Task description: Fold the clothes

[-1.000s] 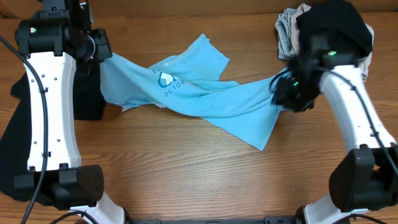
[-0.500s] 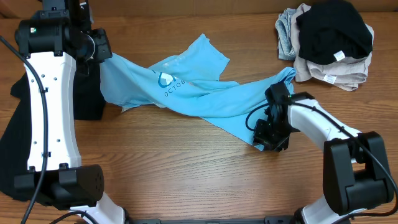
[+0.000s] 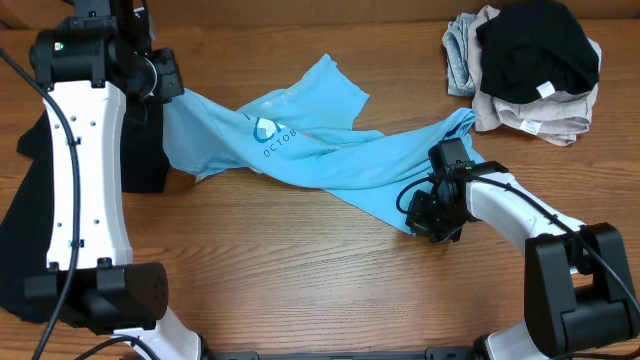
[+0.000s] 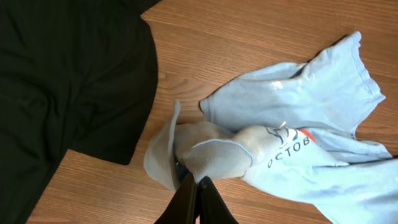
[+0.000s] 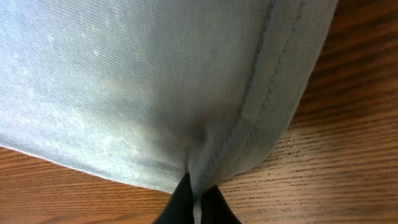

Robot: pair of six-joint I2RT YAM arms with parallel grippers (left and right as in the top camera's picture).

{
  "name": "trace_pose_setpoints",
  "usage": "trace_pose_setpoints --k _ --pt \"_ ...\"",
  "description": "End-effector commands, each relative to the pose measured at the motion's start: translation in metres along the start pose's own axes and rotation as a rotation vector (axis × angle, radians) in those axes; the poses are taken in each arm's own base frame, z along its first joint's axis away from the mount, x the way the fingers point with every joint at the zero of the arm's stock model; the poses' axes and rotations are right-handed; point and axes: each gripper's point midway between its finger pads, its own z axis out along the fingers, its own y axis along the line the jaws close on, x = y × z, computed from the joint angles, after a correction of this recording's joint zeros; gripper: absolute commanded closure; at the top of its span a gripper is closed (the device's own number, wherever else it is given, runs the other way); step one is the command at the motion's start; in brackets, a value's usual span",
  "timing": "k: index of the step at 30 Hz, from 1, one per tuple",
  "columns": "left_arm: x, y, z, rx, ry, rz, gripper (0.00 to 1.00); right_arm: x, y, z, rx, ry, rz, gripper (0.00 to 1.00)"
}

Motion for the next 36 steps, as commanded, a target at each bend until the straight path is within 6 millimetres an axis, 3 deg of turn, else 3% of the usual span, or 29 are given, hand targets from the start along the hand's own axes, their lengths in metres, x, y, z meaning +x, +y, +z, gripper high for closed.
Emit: trace_pose_setpoints --k 1,6,13,15,19,25,36 --pt "-0.001 -0.003 0.007 0.0 0.007 0.033 0.96 -0.009 -0.016 -0.004 0.058 -0.021 0.034 0.96" --pt "-0.011 0.001 -0.004 0.004 -0.031 0.025 0.96 -0.031 -0.012 -0.07 0.012 -0.117 0.007 0.96" --pt "-0.035 -0.002 -0.058 0.025 -0.162 0.038 0.96 -0.052 -0.013 -0.216 -0.071 -0.398 -0.033 0.96" --pt "-0.04 -0.003 -0.075 0.033 -0.204 0.039 0.96 -0.052 -0.021 -0.245 -0.063 -0.458 -0.02 0.96" --pt "-0.049 -0.006 -0.11 0.047 -0.294 0.048 0.96 -0.046 -0.033 -0.291 -0.042 -0.555 -0.001 0.96" --pt "-0.053 -0.008 -0.151 0.066 -0.396 0.051 0.96 -0.034 -0.037 -0.343 -0.054 -0.671 -0.001 0.96" --pt "-0.031 -0.006 -0.252 0.105 -0.624 0.054 0.96 0.011 -0.05 -0.442 -0.052 -0.972 0.039 0.96"
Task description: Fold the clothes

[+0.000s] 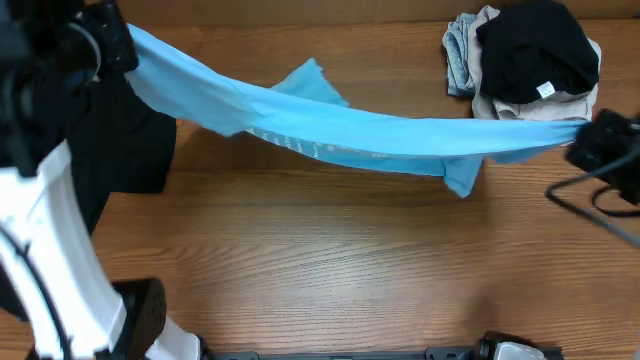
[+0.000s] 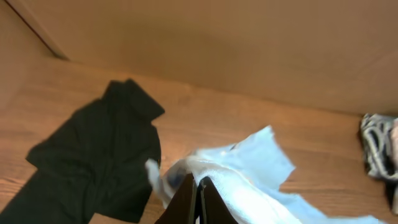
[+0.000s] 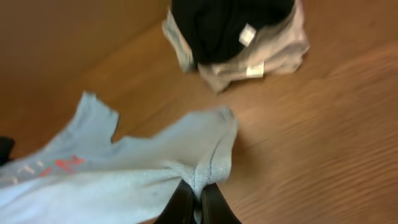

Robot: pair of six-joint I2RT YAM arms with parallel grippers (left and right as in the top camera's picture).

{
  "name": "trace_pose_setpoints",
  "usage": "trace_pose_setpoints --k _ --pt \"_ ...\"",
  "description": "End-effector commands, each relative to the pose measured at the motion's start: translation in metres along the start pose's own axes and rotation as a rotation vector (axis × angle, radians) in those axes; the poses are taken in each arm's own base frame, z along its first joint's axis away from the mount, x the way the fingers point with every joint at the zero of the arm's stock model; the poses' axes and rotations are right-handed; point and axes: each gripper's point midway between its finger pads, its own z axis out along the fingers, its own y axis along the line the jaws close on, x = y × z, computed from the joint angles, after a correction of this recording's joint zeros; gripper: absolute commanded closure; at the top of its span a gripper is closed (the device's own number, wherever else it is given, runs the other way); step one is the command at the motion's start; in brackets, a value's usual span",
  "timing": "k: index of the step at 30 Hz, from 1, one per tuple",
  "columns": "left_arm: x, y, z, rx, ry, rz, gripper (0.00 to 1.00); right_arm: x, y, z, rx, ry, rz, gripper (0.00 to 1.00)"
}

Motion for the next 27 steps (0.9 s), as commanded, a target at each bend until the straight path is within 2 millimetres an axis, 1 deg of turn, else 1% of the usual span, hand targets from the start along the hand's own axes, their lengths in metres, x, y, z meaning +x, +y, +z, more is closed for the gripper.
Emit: trace_pose_setpoints --k 1,3,5,7,10,14,20,24,27 --pt "-0.016 -0.002 -0.066 0.022 -0.159 0.023 0.96 -0.014 -0.004 -0.043 0.015 -0.141 -0.001 0.96" --pt "-0.014 -0.002 -0.074 0.023 -0.167 0.023 0.96 -0.014 -0.004 -0.051 0.01 -0.164 -0.001 0.96" --pt "-0.01 -0.002 -0.073 0.021 -0.149 0.023 0.96 -0.013 -0.004 -0.053 0.01 -0.164 -0.001 0.96" --pt "-0.004 -0.001 -0.065 0.015 -0.111 0.023 0.96 -0.01 -0.006 -0.049 0.017 -0.142 0.001 0.96" --pt "0.009 0.002 -0.042 0.0 -0.023 0.022 0.96 -0.006 -0.008 -0.034 0.036 -0.078 -0.013 0.96" --pt "0.031 0.007 -0.003 -0.024 0.129 0.018 0.96 0.0 -0.013 -0.008 0.066 0.03 -0.023 0.96" --pt "0.069 0.006 0.07 -0.028 0.363 0.016 0.96 0.007 -0.021 0.038 0.101 0.179 -0.038 0.96" --pt "0.103 0.001 0.118 -0.036 0.522 0.034 0.96 0.015 -0.027 0.073 0.125 0.276 -0.036 0.96" --pt "0.134 -0.005 0.153 -0.037 0.643 0.073 0.96 0.022 -0.032 0.097 0.136 0.323 -0.032 0.96"
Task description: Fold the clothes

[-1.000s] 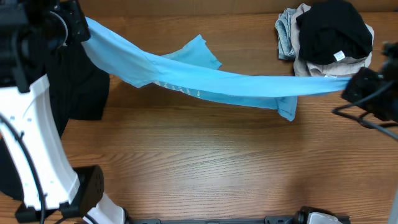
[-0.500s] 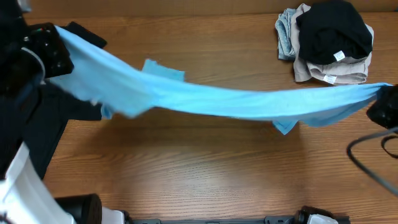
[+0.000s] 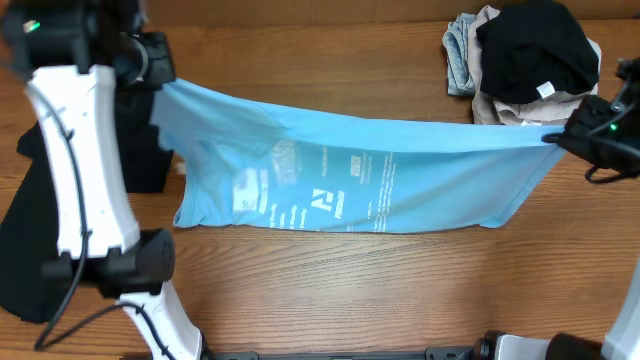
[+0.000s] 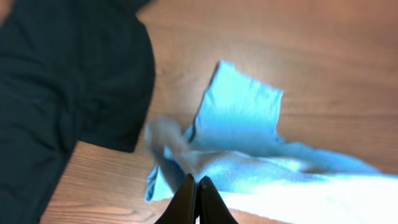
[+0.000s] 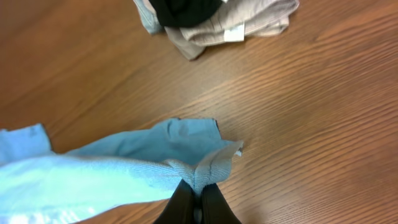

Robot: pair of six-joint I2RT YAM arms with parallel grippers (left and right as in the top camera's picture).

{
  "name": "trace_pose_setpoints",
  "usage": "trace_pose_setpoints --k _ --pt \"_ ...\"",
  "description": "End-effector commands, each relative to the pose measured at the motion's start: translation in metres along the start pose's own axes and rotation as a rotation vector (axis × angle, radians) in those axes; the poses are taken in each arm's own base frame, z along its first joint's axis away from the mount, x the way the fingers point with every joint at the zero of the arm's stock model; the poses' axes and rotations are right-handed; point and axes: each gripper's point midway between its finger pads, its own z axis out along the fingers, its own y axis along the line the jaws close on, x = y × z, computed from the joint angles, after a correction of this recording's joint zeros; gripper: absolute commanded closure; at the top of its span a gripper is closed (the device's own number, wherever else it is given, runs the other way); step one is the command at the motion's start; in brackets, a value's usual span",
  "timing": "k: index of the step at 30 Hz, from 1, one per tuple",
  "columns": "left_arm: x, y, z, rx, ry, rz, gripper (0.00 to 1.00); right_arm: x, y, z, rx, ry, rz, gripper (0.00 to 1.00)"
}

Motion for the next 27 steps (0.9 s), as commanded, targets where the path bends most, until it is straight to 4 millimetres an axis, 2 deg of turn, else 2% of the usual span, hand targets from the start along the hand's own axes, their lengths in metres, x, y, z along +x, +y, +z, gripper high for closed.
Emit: trace_pose_setpoints --k 1,6,11,16,19,20,22,23,24,27 --pt "0.01 -0.015 0.047 0.002 0.126 0.066 0.96 0.001 -0.006 0.025 0.025 0.043 -0.009 0.96" --pt "0.015 -0.031 0.12 -0.005 0.242 0.103 0.96 0.005 -0.009 0.066 0.029 0.092 -0.005 0.96" --pt "0.014 -0.043 0.18 -0.006 0.281 0.125 0.96 0.009 -0.007 0.093 0.004 0.102 -0.006 0.96" --pt "0.005 -0.053 0.218 0.006 0.249 0.138 0.96 0.009 -0.008 0.103 -0.001 0.095 -0.007 0.96" --pt "-0.007 -0.059 0.222 0.02 0.196 0.143 0.95 0.006 -0.007 0.103 -0.004 0.083 -0.008 0.96" --pt "-0.013 -0.061 0.22 0.026 0.172 0.144 0.88 0.005 -0.007 0.103 -0.004 0.081 -0.008 0.96" --pt "-0.024 -0.064 0.216 0.035 0.124 0.146 0.57 0.004 -0.007 0.104 -0.005 0.077 -0.008 0.96" --pt "-0.027 -0.065 0.213 0.037 0.112 0.147 0.44 0.004 -0.007 0.104 -0.005 0.077 -0.008 0.96" --pt "-0.03 -0.066 0.208 0.04 0.103 0.148 0.35 0.004 -0.007 0.104 -0.005 0.078 -0.008 0.96" --pt "-0.03 -0.067 0.192 0.048 0.107 0.161 0.19 0.004 -0.007 0.104 -0.004 0.078 -0.009 0.96"
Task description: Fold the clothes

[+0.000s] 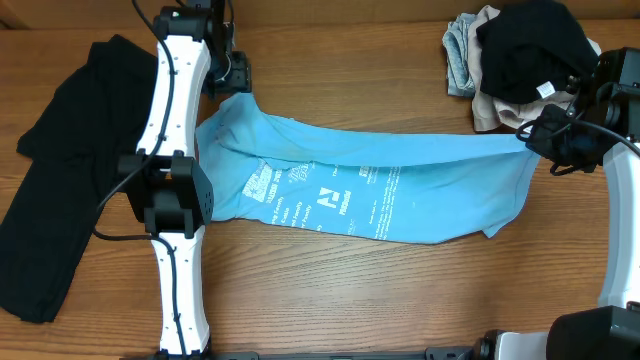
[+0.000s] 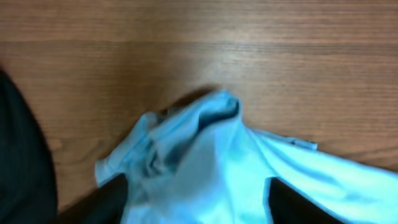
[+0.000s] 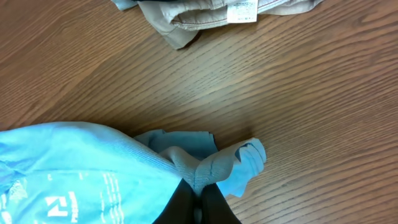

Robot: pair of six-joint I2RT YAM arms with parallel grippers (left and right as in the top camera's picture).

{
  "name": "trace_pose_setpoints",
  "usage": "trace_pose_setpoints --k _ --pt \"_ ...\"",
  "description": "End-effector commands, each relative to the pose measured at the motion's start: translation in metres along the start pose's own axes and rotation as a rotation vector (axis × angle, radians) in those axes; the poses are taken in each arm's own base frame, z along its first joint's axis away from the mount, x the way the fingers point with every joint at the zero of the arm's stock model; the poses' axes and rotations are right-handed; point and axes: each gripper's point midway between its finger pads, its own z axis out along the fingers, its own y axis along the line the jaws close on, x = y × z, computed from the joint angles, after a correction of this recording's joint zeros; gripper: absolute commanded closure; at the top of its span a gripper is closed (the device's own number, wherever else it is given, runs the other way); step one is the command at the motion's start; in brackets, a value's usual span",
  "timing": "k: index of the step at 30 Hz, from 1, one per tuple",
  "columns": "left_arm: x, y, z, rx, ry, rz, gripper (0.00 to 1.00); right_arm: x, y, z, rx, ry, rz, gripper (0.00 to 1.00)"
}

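Observation:
A light blue T-shirt (image 1: 380, 190) with white print lies spread across the middle of the table. At the shirt's far left corner my left gripper (image 1: 228, 82) is open. In the left wrist view its fingers (image 2: 102, 202) stand wide apart with bunched blue cloth (image 2: 199, 143) between them. My right gripper (image 1: 547, 140) is shut on the shirt's right corner. The right wrist view shows a pinched fold (image 3: 211, 165) just above the closed tips (image 3: 198, 191).
A black garment (image 1: 70, 170) lies spread at the left, beside the left arm. A pile of folded clothes (image 1: 520, 60), black on beige and grey, sits at the back right, close to the right gripper. Bare wooden table (image 1: 350, 300) lies in front of the shirt.
The left gripper has opened and the shirt's left corner now rests on the table, farther right and back. The shirt has gone from stretched between the grippers to lying flat. The right gripper still holds.
The shirt first lay crumpled on the table with both grippers shut on its ends. Then it hung stretched in a band between the raised arms. After that it hung spread with its print showing. Now it lies on the table, the left end let go.

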Motion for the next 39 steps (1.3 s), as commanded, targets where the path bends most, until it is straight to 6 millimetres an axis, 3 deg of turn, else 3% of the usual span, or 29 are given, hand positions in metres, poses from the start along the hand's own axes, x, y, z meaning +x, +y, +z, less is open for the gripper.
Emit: trace_pose_setpoints --k 1,6,8,14,18,21,28,39 --pt "-0.007 -0.009 -0.033 0.03 -0.048 0.022 0.16 -0.002 0.0 -0.001 -0.004 -0.01 -0.005 0.96" --pt "0.035 -0.009 -0.06 0.036 0.101 0.013 0.13 -0.001 0.0 -0.001 -0.004 -0.007 -0.005 0.96" --pt "0.041 -0.023 -0.059 0.105 0.125 0.027 0.12 -0.001 0.0 -0.001 -0.003 -0.006 -0.004 0.96" --pt "0.078 -0.031 -0.023 0.032 0.292 0.06 0.09 0.004 -0.002 -0.001 0.005 0.013 -0.007 0.96" --pt "0.099 -0.036 -0.008 -0.005 0.381 -0.048 0.11 0.005 -0.002 -0.001 0.006 0.016 -0.01 0.96" --pt "0.1 -0.028 -0.006 -0.088 0.372 -0.179 0.13 0.005 -0.003 -0.001 0.006 0.017 -0.01 0.96" --pt "0.099 -0.02 0.005 -0.145 0.355 -0.258 0.19 0.005 -0.003 -0.001 0.006 0.017 -0.025 0.95" --pt "0.099 -0.014 0.05 -0.157 0.327 -0.355 0.25 0.004 -0.002 -0.001 0.005 0.012 -0.025 0.92"
